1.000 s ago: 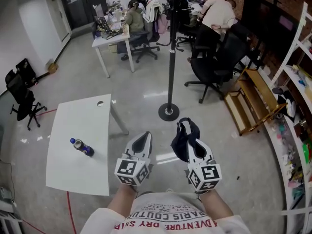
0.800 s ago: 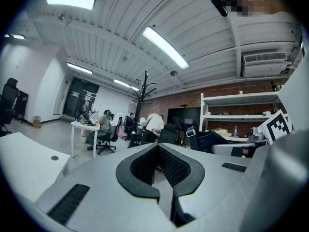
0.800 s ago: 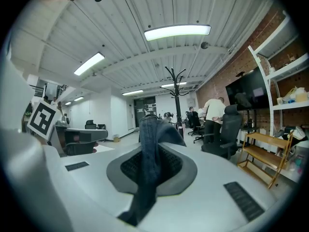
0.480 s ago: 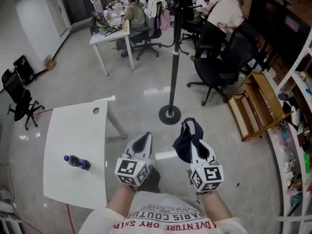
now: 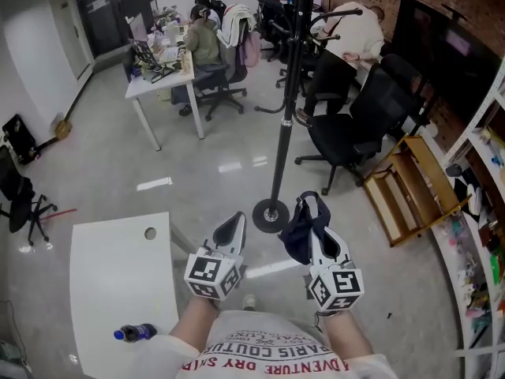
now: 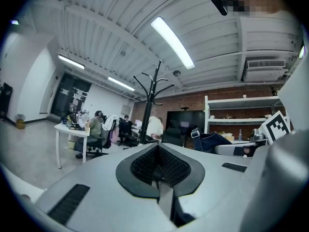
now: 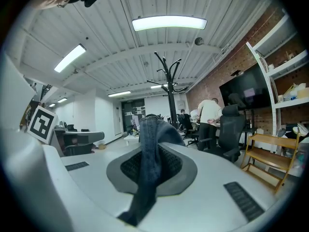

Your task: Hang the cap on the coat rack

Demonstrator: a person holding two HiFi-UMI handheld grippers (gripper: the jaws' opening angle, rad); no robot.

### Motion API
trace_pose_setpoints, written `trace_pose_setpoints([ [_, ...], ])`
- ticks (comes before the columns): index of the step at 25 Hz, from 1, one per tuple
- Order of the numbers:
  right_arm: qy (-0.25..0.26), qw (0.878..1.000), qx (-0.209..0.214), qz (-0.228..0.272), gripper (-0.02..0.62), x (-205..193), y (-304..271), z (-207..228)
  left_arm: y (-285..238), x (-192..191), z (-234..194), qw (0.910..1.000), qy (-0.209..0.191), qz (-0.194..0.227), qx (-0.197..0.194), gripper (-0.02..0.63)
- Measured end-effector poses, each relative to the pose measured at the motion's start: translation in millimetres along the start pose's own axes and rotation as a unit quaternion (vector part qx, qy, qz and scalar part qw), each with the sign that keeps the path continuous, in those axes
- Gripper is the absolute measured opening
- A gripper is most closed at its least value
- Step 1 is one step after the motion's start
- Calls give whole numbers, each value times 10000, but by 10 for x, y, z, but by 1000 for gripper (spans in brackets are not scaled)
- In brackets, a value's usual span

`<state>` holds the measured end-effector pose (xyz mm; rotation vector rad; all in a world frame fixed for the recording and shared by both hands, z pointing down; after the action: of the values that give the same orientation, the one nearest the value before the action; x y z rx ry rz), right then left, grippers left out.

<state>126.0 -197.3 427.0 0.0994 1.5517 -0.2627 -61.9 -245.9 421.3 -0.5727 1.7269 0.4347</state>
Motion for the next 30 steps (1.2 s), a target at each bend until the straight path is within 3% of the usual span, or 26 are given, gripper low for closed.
trace_pose_setpoints([
  [12,139,9996,-64,231,26,450,-1445,172,-967,378,-966,9999,-129,109,-5,6],
  [20,273,9982,312,424,26,706,-2108,422,-1463,529,-1190,9990,-229,261,286,6],
  [30,717,9890,713,1084,26,1499,-2696,755,-2042,681,-1153,9979,-283,397,415,6],
])
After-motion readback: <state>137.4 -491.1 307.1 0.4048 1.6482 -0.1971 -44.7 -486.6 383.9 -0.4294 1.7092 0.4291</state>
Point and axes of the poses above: the fingertips, and each gripper's own axes: y backward along the fingers, z to its right, x out of its top, the point moved 2 cm from there along y, backward along the fingers, and after that the axes turned 4 degrees about y, right-handed, at the moved point
